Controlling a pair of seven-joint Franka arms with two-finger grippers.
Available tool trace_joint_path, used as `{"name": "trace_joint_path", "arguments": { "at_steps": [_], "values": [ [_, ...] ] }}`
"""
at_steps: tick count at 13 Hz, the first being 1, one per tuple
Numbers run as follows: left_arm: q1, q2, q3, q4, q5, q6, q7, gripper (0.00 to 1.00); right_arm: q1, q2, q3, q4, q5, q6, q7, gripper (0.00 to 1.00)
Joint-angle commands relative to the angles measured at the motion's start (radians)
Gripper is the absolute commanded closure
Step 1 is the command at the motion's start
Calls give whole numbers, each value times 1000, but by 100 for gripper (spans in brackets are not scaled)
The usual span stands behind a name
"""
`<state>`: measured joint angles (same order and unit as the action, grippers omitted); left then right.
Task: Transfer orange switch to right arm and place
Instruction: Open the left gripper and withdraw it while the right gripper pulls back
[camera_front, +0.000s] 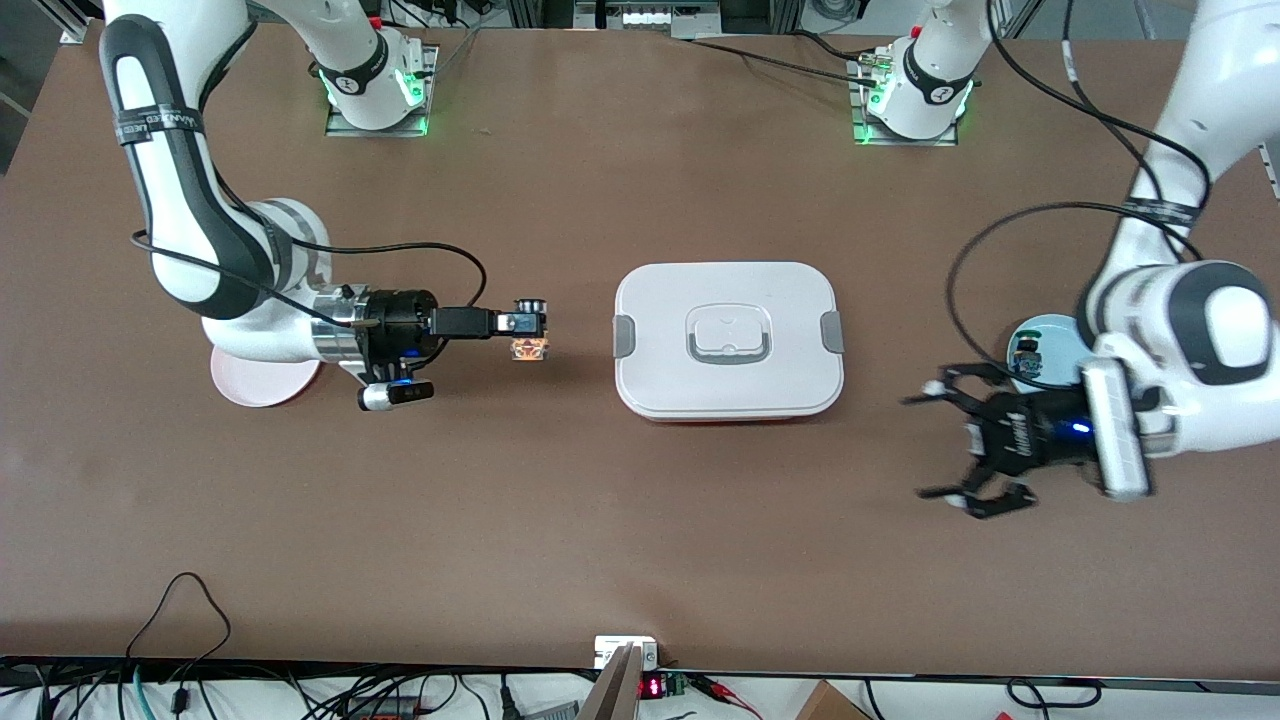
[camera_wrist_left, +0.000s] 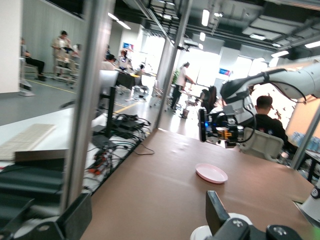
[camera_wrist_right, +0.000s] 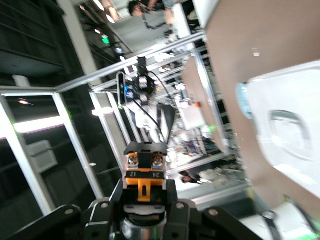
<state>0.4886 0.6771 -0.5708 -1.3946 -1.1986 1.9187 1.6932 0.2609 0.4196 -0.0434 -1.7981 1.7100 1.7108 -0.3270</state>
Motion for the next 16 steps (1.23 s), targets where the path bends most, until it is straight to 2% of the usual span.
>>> {"name": "trace_joint_path", "arguments": {
  "at_steps": [1,3,5,8,10,12,13,16],
  "values": [
    [88,21,33,74,86,-62,13,0,-61,-7,-13,2,-152,-86,0,100],
    [169,19,51,98,146,-107,5,0,-87,-10,-42,3,-283,-135,2,100],
    [191,18,87,147,255,-110,-82,0,-91,-18,-59,8,-441,-139,-1,100],
    [182,6,103,331,569,-150,-322,0,-104,-31,-61,11,-762,-110,-76,100],
    [153,-68,94,367,786,-156,-490,0,-106,-39,-59,9,-994,-59,-128,100],
    [125,-161,94,368,956,-158,-576,0,-100,-48,-52,14,-1307,-2,-180,100],
    [111,-201,94,368,1020,-167,-642,0,-100,-54,-49,14,-1396,12,-225,100],
    [50,-327,91,355,1111,-292,-826,0,-106,-55,-50,6,-1562,81,-393,100]
  ]
}}
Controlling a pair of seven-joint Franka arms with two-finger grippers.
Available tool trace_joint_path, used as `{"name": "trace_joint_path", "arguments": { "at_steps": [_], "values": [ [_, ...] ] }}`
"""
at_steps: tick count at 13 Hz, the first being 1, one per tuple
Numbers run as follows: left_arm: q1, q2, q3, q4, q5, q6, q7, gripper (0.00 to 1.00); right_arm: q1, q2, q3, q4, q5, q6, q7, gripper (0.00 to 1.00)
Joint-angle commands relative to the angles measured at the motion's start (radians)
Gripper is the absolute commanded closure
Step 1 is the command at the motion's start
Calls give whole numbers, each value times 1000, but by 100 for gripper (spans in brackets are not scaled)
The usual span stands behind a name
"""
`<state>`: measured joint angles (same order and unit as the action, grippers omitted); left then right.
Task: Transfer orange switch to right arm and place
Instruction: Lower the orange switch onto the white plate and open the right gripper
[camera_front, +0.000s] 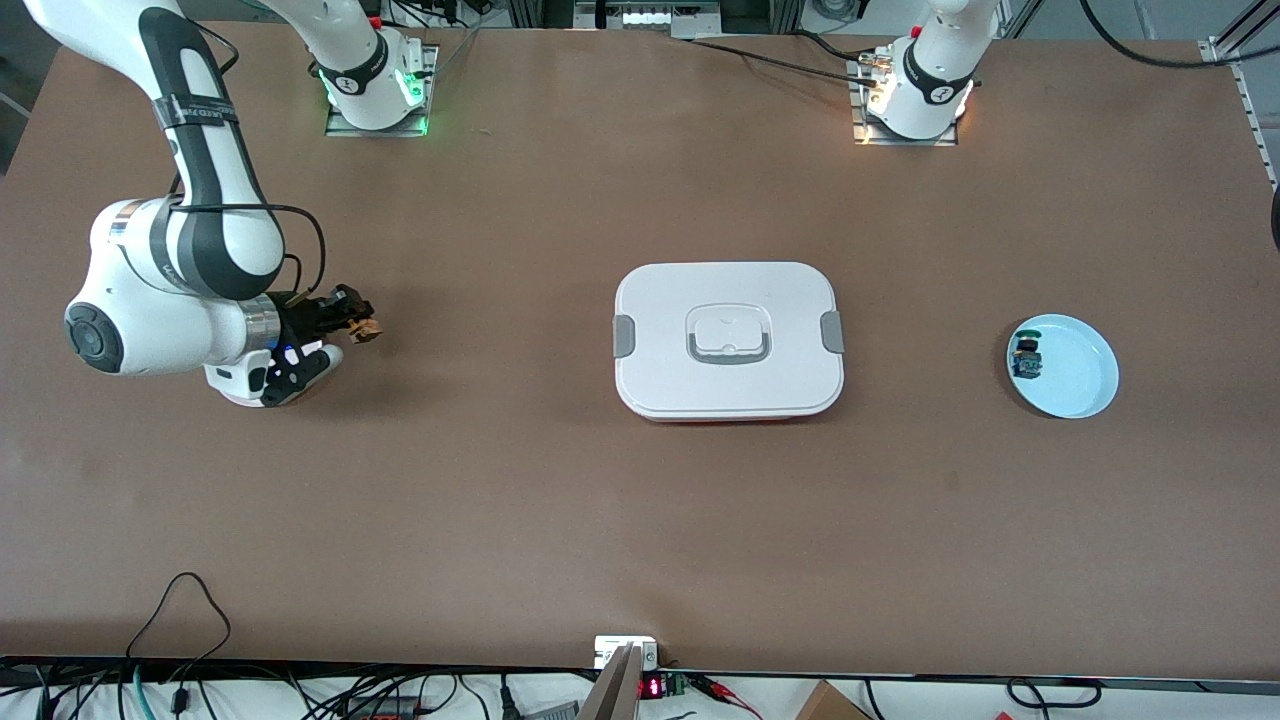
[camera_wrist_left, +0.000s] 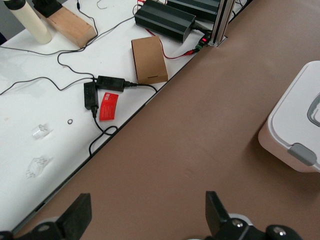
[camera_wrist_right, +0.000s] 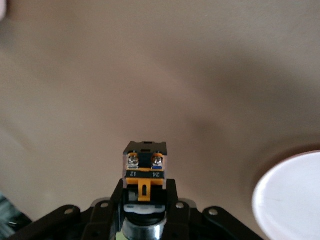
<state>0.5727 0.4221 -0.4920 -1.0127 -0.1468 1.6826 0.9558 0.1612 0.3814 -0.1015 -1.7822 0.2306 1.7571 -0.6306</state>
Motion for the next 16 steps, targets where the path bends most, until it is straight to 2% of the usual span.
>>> {"name": "trace_joint_path", "arguments": {
  "at_steps": [1,4,6,8,10,11,12,14,15,16],
  "values": [
    [-54,-104,12,-47,88,-81,-160,0,-6,-16,8,-14,-140,54,-127,100],
    [-83,-190,12,-111,93,-147,-381,0,-35,-16,8,-14,-267,65,-231,100],
    [-129,-239,12,-157,92,-178,-523,0,-87,-16,8,-40,-272,119,-364,100],
    [-157,-246,4,-170,90,-210,-619,0,-141,-10,9,-78,-274,209,-521,100],
    [-177,-244,-34,-182,114,-222,-754,0,-175,-9,8,-126,-281,287,-622,100],
    [-186,-249,-34,-185,122,-237,-799,0,-178,-6,9,-147,-319,327,-677,100],
    [-256,-279,10,-196,122,-244,-822,0,-178,-7,9,-169,-362,366,-717,100],
    [-452,-351,224,-274,127,-254,-833,0,-180,-10,8,-203,-389,433,-780,99],
    [-518,-380,310,-323,119,-256,-832,0,-183,-9,8,-223,-390,467,-805,99],
    [-557,-414,363,-380,115,-254,-830,0,-189,-1,8,-236,-392,504,-830,99]
  ]
}}
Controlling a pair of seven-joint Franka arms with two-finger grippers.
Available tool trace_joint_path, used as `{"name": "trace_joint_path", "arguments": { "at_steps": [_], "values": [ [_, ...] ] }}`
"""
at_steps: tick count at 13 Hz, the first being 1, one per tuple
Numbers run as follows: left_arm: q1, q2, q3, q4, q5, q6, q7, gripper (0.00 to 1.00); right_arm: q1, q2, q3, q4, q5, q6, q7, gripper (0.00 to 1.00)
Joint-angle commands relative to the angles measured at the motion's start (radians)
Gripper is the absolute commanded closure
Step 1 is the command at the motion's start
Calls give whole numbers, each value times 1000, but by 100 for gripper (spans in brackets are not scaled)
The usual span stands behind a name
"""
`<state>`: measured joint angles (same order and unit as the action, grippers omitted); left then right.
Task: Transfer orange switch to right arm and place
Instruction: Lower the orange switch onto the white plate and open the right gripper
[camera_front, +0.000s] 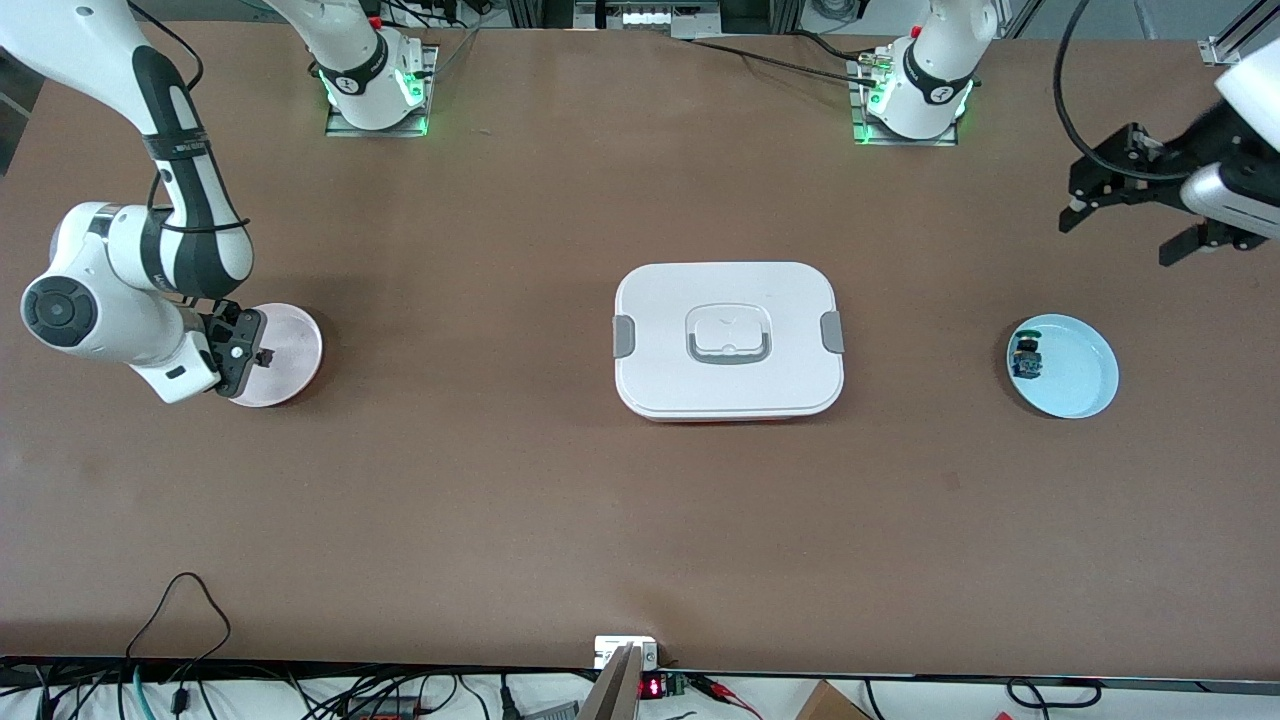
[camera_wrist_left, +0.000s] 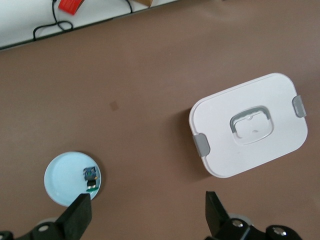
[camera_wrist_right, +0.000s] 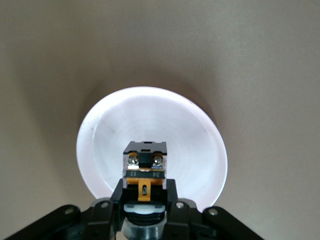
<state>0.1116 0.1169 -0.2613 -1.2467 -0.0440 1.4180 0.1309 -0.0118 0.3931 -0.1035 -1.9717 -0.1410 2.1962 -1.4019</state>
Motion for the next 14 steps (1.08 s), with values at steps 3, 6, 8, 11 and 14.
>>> {"name": "trace_joint_path", "arguments": {
  "at_steps": [3,6,8,11,14],
  "values": [
    [-153,-135,220,-240,9,22,-13,0,-27,-10,10,-93,-29,171,-184,99],
    [-171,-131,255,-243,13,12,-85,0,-37,-5,10,-102,-28,174,-204,99],
    [-162,-129,249,-240,19,13,-96,0,-48,-3,11,-139,-22,198,-201,99],
    [-164,-125,243,-246,23,15,-244,0,-51,1,10,-183,-20,255,-201,96],
    [-164,-108,237,-257,26,16,-269,0,-57,6,10,-203,-20,284,-203,96]
  ]
}}
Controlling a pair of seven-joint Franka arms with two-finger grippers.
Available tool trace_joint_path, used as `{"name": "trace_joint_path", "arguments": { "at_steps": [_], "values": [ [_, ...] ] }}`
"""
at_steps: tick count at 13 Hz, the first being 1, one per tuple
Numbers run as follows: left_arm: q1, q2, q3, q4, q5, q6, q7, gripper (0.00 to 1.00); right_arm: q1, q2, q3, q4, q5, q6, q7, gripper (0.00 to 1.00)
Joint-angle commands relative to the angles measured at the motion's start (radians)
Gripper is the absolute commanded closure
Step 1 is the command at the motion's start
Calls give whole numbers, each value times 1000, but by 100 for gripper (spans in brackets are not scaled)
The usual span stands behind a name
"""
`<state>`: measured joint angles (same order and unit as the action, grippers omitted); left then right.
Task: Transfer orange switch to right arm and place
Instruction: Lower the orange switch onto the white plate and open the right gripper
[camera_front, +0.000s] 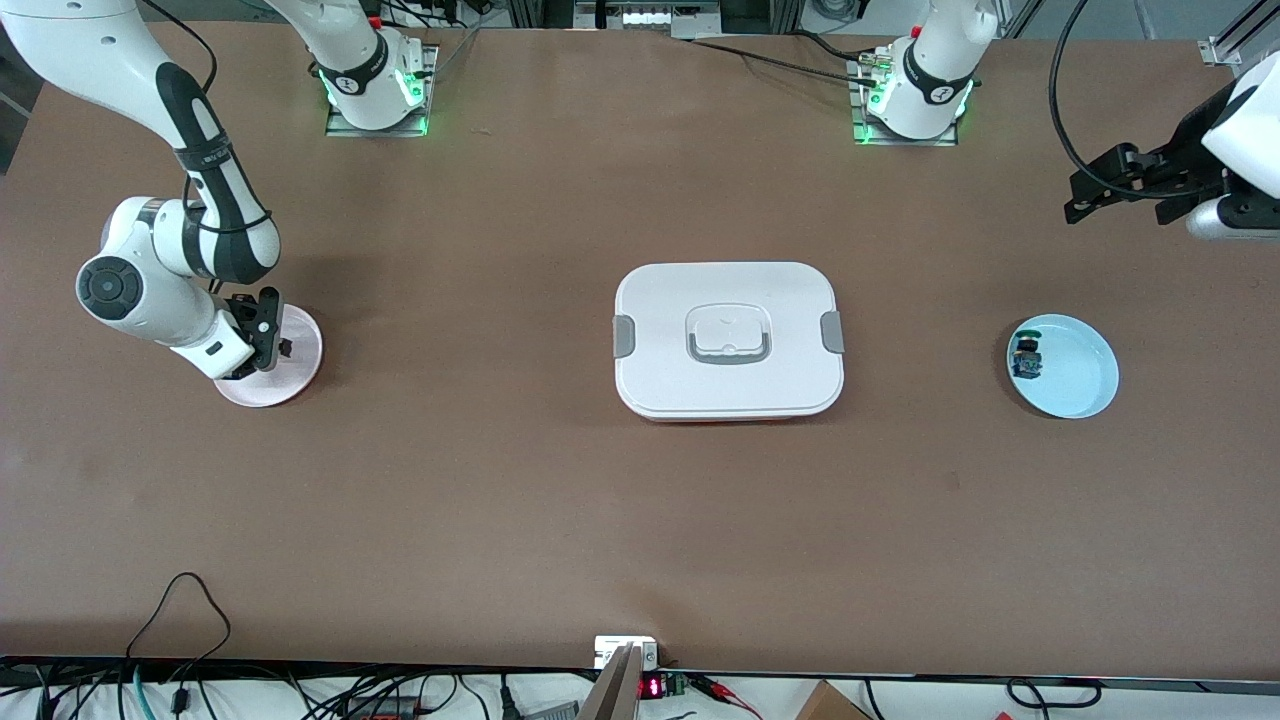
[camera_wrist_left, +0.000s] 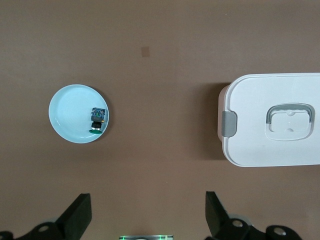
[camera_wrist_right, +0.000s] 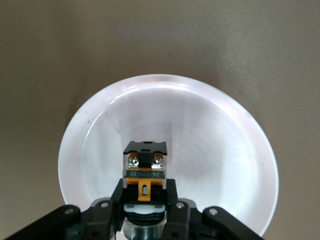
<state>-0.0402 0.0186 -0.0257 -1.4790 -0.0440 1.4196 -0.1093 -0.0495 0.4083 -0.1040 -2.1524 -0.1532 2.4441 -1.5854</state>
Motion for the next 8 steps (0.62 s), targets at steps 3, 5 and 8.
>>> {"name": "trace_joint_path", "arguments": {
  "at_steps": [3,5,8],
  "values": [
    [-9,-9,1,-12,27,2,-20,0,-20,-3,10,-41,-15,88,-24,96],
    [-9,-5,1,-1,49,5,-15,0,-20,3,10,-41,-14,93,-21,84],
    [-7,0,7,11,55,12,-12,0,-27,-3,12,-40,0,96,10,0]
  ]
}}
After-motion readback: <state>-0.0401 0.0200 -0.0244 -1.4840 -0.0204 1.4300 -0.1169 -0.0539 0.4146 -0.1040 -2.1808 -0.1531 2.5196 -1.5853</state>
